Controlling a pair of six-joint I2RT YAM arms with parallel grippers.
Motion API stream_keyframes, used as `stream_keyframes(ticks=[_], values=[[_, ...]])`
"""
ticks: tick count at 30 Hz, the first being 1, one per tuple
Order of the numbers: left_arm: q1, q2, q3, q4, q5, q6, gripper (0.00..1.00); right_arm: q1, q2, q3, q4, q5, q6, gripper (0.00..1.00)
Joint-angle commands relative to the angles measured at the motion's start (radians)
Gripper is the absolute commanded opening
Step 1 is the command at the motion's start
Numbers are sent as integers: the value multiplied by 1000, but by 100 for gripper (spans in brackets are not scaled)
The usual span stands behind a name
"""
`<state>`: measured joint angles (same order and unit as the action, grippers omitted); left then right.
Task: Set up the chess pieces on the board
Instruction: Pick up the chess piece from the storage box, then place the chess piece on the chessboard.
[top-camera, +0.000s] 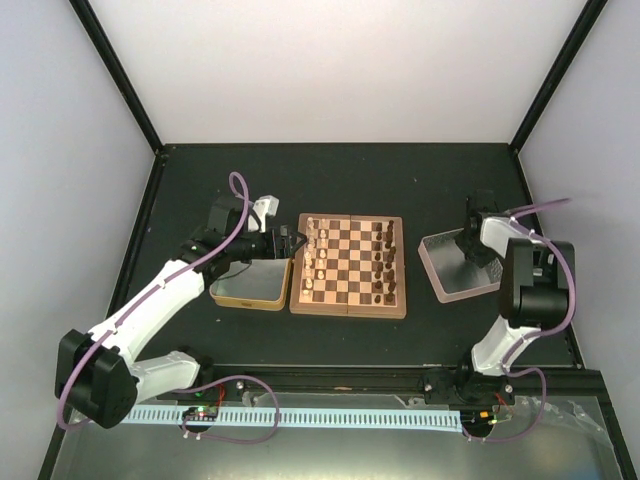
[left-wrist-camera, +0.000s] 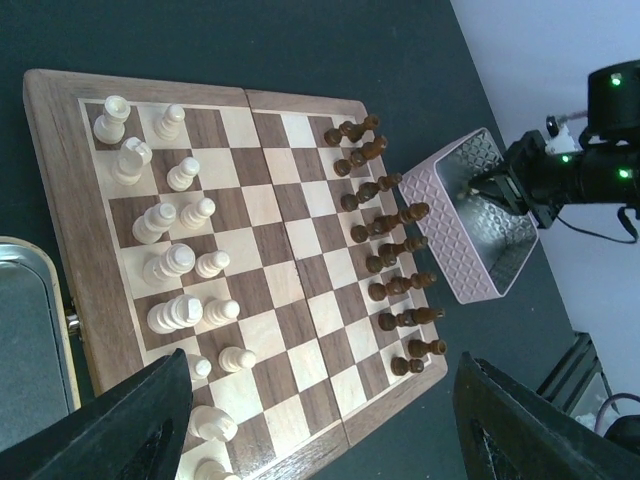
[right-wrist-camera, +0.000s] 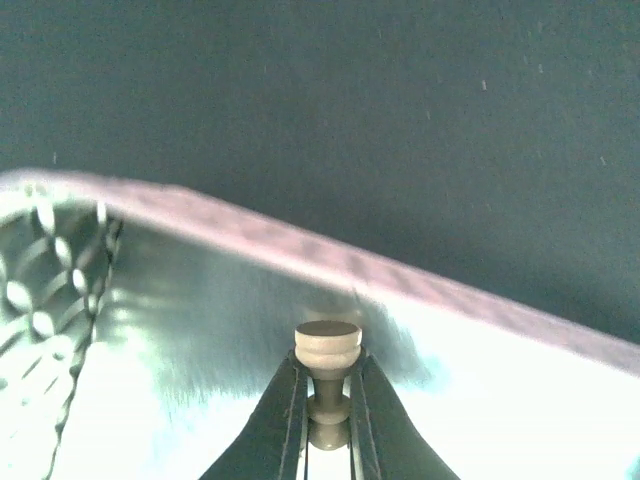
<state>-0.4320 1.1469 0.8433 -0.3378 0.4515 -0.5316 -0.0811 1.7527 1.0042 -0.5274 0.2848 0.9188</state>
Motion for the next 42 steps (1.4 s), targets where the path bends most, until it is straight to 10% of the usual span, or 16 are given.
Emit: stream_keyframes(ticks=[1,13,24,42], values=[[3,4,37,-3,11,7,73,-2,-156,-73,10,-124,-68,1],[2,-28,-23,51,38,-44,73,311,-452,-75,-53,-398,-242,1],[1,-101,-92,60,15,-55,73,725,-230,85,-193,-378,-369,1],[2,-92,-95,39,11,-29,73,875,45,221,-265,-281,-431,20]])
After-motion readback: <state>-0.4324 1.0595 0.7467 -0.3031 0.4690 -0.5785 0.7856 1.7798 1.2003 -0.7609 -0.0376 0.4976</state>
